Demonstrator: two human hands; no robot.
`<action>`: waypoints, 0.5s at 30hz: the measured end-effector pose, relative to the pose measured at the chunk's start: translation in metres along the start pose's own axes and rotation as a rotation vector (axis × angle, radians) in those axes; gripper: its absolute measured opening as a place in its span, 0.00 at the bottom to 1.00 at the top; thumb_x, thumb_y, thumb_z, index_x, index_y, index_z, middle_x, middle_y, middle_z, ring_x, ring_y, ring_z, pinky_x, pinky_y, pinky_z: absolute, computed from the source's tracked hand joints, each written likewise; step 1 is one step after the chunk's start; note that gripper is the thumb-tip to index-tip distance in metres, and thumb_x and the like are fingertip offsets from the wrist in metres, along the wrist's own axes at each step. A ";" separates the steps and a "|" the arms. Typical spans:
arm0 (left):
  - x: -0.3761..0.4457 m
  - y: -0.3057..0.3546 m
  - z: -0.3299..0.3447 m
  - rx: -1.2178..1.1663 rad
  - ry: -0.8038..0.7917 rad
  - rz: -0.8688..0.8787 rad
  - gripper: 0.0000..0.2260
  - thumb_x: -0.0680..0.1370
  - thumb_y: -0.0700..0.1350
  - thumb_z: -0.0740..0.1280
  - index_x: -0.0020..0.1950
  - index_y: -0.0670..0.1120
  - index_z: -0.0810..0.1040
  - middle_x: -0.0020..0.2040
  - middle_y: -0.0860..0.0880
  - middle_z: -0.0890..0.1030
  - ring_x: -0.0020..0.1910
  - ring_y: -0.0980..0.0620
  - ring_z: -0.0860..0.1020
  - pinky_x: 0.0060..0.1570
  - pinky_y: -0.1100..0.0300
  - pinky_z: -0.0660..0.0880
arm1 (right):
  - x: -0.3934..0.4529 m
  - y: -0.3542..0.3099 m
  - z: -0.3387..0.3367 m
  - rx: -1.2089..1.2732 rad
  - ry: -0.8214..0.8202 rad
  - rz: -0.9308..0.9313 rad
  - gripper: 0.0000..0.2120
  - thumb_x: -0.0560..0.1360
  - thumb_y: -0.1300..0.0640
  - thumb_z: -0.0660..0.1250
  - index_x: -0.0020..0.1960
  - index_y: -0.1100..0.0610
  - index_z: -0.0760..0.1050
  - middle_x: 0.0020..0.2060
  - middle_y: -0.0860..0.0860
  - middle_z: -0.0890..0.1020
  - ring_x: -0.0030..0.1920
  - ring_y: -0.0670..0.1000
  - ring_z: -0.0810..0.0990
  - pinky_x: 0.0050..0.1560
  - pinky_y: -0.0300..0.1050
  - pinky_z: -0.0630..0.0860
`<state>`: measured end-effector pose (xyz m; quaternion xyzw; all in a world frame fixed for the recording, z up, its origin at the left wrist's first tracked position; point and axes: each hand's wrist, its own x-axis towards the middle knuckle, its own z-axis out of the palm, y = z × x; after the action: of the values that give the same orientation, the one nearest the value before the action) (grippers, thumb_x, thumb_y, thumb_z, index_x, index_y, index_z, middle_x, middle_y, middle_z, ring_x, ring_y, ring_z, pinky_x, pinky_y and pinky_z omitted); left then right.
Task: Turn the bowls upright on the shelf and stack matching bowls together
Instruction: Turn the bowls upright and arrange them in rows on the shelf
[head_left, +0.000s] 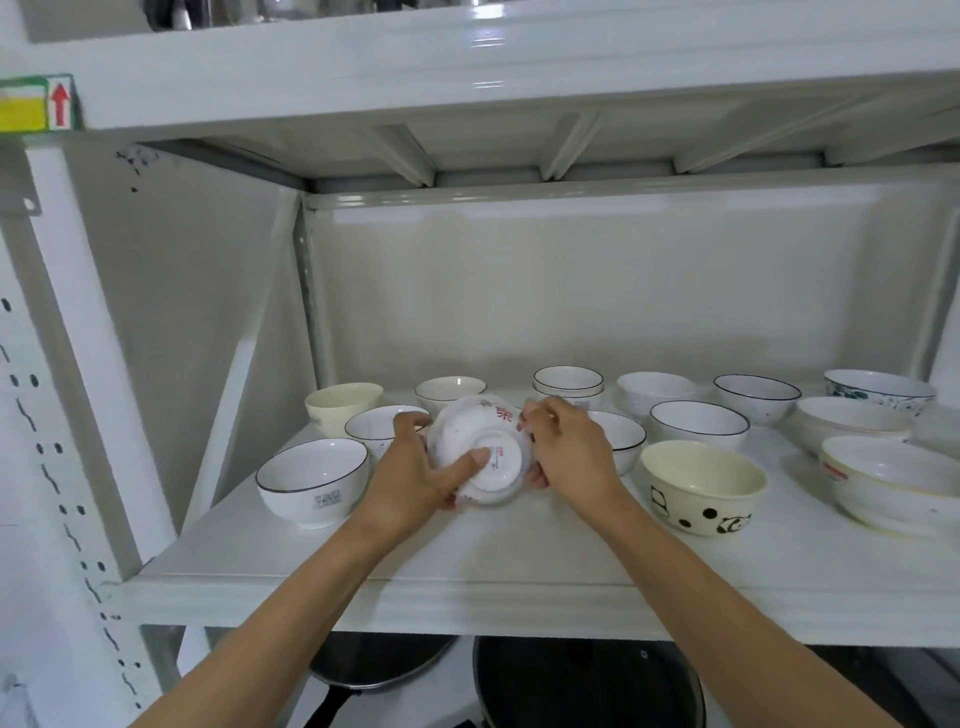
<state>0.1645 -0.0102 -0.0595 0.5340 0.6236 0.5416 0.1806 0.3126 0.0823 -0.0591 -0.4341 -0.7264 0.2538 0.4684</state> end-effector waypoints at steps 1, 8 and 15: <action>0.000 -0.002 -0.001 0.053 0.010 0.061 0.29 0.69 0.52 0.76 0.63 0.47 0.65 0.49 0.52 0.76 0.36 0.52 0.81 0.34 0.64 0.77 | 0.002 -0.004 -0.004 0.135 -0.025 0.110 0.18 0.78 0.43 0.56 0.43 0.55 0.77 0.38 0.53 0.84 0.35 0.60 0.84 0.46 0.57 0.81; -0.007 -0.006 -0.002 0.092 -0.090 0.392 0.32 0.67 0.45 0.79 0.61 0.64 0.65 0.63 0.54 0.68 0.57 0.57 0.75 0.52 0.69 0.76 | 0.003 -0.007 -0.034 0.507 -0.482 0.628 0.29 0.80 0.37 0.53 0.49 0.63 0.75 0.31 0.60 0.82 0.25 0.55 0.81 0.26 0.41 0.79; 0.003 -0.010 -0.010 -0.109 -0.286 0.074 0.26 0.72 0.58 0.71 0.65 0.45 0.72 0.58 0.45 0.78 0.48 0.52 0.81 0.52 0.61 0.80 | 0.000 0.009 -0.028 0.464 -0.433 0.576 0.10 0.79 0.61 0.56 0.55 0.65 0.71 0.42 0.64 0.78 0.32 0.60 0.83 0.39 0.53 0.84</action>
<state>0.1509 -0.0106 -0.0639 0.6178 0.5409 0.4994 0.2763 0.3414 0.0855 -0.0539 -0.4390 -0.5810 0.6161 0.3002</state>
